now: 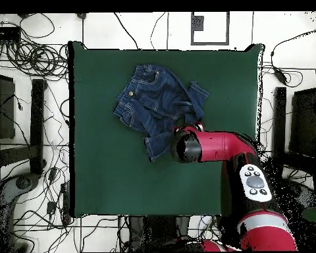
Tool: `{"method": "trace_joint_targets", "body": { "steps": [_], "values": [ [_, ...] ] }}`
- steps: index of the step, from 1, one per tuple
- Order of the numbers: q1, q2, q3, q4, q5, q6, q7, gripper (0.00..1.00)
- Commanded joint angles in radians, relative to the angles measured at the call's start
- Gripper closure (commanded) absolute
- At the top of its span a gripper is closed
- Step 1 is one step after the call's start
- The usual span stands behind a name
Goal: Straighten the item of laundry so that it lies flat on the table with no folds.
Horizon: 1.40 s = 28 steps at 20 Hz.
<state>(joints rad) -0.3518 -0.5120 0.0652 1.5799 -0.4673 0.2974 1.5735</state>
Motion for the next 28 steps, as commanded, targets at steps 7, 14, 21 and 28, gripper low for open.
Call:
{"method": "trace_joint_targets", "body": {
  "steps": [7,14,21,28],
  "values": [
    [0.015,0.045,0.130,-0.015,0.016,0.006,0.056,0.00],
    [-0.004,0.060,0.160,-0.008,0.018,-0.013,0.054,0.00],
    [-0.018,0.085,0.173,-0.007,0.030,0.010,0.056,0.00],
    [-0.001,0.097,0.143,-0.014,0.022,0.032,0.063,0.00]
  ]
}}
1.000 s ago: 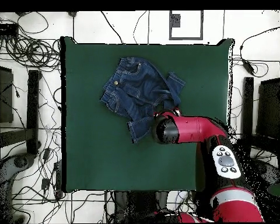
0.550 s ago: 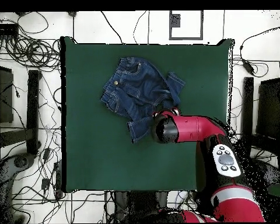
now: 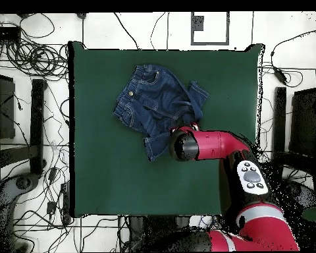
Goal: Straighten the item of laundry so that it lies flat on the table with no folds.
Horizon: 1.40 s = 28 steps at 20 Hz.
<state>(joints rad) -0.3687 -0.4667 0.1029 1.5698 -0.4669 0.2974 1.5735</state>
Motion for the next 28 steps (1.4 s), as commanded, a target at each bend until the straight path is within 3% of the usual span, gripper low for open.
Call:
{"method": "trace_joint_targets", "body": {
  "steps": [1,5,6,21,28],
  "values": [
    [0.021,0.053,0.097,-0.006,0.020,0.035,0.066,0.00],
    [0.044,0.056,0.067,-0.024,0.012,0.079,0.059,0.00],
    [0.051,0.056,0.059,-0.031,0.009,0.121,0.039,1.00],
    [0.119,0.042,-0.024,-0.073,0.008,0.205,0.072,1.00],
    [0.209,-0.034,-0.139,-0.024,0.007,0.209,0.167,1.00]
  ]
}}
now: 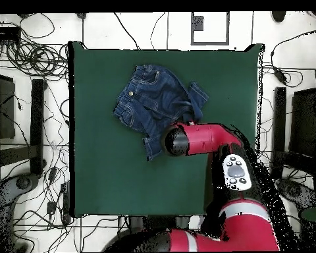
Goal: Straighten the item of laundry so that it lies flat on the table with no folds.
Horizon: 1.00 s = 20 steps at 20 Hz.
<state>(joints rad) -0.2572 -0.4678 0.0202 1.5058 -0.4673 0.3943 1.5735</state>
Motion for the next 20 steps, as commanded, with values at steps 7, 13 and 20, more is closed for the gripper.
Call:
{"method": "trace_joint_targets", "body": {
  "steps": [7,13,20],
  "values": [
    [0.137,-0.167,-0.104,0.149,0.024,0.079,0.161,1.00],
    [0.126,-0.159,-0.111,0.145,0.022,0.040,0.155,1.00],
    [0.076,-0.135,-0.065,0.130,0.028,-0.015,0.131,1.00]
  ]
}}
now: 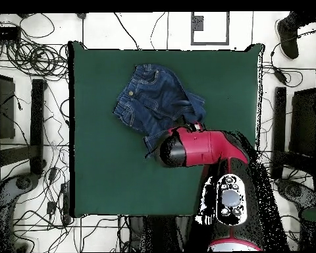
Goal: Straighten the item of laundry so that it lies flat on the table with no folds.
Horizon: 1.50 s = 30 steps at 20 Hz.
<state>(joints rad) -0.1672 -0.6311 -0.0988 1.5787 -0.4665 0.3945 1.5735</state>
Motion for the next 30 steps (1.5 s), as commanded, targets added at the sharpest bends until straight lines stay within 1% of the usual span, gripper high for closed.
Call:
{"method": "trace_joint_targets", "body": {
  "steps": [1,4,7,9,11,17,19,21,22,27,30],
  "values": [
    [-0.027,0.034,0.070,0.055,0.030,-0.023,0.123,1.00],
    [-0.071,0.045,0.128,0.070,0.037,-0.062,0.101,1.00],
    [-0.170,0.046,0.250,0.121,0.047,-0.149,0.068,1.00],
    [-0.214,0.043,0.310,0.150,0.039,-0.160,0.040,1.00],
    [-0.254,0.041,0.365,0.175,0.036,-0.176,0.037,1.00],
    [-0.352,0.011,0.506,0.241,0.033,-0.193,0.036,1.00],
    [-0.374,0.005,0.542,0.256,0.025,-0.222,0.049,1.00],
    [-0.373,-0.014,0.554,0.270,0.003,-0.269,0.070,1.00],
    [-0.360,-0.028,0.543,0.271,-0.002,-0.290,0.089,1.00],
    [-0.270,-0.099,0.451,0.258,0.024,-0.216,0.128,1.00],
    [-0.232,-0.129,0.418,0.253,0.037,-0.188,0.143,1.00]
  ]
}}
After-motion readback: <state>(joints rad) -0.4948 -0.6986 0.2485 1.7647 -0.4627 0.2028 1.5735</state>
